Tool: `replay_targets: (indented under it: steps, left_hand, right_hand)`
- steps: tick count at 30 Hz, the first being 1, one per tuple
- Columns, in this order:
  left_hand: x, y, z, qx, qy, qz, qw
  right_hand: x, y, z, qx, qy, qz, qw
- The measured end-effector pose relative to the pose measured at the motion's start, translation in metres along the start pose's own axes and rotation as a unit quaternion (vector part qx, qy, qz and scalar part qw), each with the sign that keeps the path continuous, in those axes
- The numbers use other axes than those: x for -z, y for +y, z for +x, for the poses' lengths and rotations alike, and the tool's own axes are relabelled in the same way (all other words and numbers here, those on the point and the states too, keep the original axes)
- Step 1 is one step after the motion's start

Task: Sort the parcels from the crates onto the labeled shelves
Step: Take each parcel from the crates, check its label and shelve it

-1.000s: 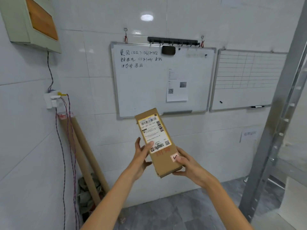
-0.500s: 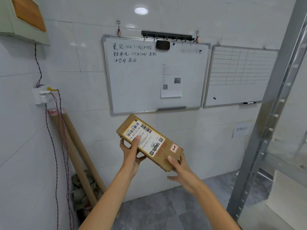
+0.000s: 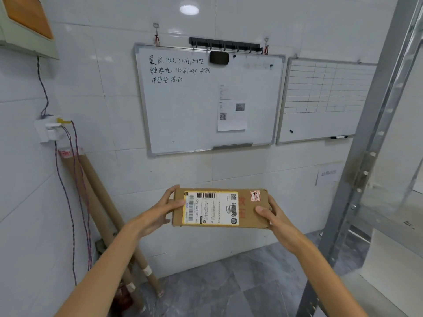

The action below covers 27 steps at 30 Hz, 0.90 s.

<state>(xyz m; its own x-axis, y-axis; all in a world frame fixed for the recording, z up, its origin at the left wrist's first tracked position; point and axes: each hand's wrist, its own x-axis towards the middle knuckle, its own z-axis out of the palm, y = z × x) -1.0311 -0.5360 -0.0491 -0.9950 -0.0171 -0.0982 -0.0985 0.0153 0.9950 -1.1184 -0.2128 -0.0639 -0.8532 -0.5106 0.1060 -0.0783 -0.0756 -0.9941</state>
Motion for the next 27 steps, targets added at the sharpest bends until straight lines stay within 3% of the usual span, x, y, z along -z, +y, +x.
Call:
replay_targets:
  steps: [3,7,11,16,19,22,27]
  left_hand:
    - [-0.008,0.007,-0.001,-0.002,-0.047,0.018,0.999]
    - [-0.027,-0.002,0.003,-0.051,0.013,-0.016,0.999]
    - [-0.043,-0.009,0.010,-0.066,0.050,-0.087,0.993]
    - [-0.073,-0.007,0.015,-0.054,0.001,-0.115,0.992]
    - [-0.086,-0.006,0.015,-0.021,-0.063,-0.061,0.996]
    - [-0.099,-0.002,0.019,0.003,-0.100,0.061,0.993]
    - [-0.122,0.016,0.028,-0.072,-0.090,0.205,0.972]
  right_hand:
    - [0.004,-0.008,0.002,0.016,0.000,0.006,1.000]
    - [0.003,-0.014,0.005,0.020,0.060,0.087,0.994]
    - [-0.012,-0.002,0.003,-0.023,0.031,0.081,0.996]
    - [-0.029,-0.002,0.007,0.001,0.019,0.103,0.994]
    - [-0.024,-0.009,0.008,0.051,0.057,0.125,0.989]
    - [-0.012,-0.014,0.005,0.079,0.091,0.111,0.986]
    - [0.004,-0.025,-0.007,0.085,0.108,0.095,0.986]
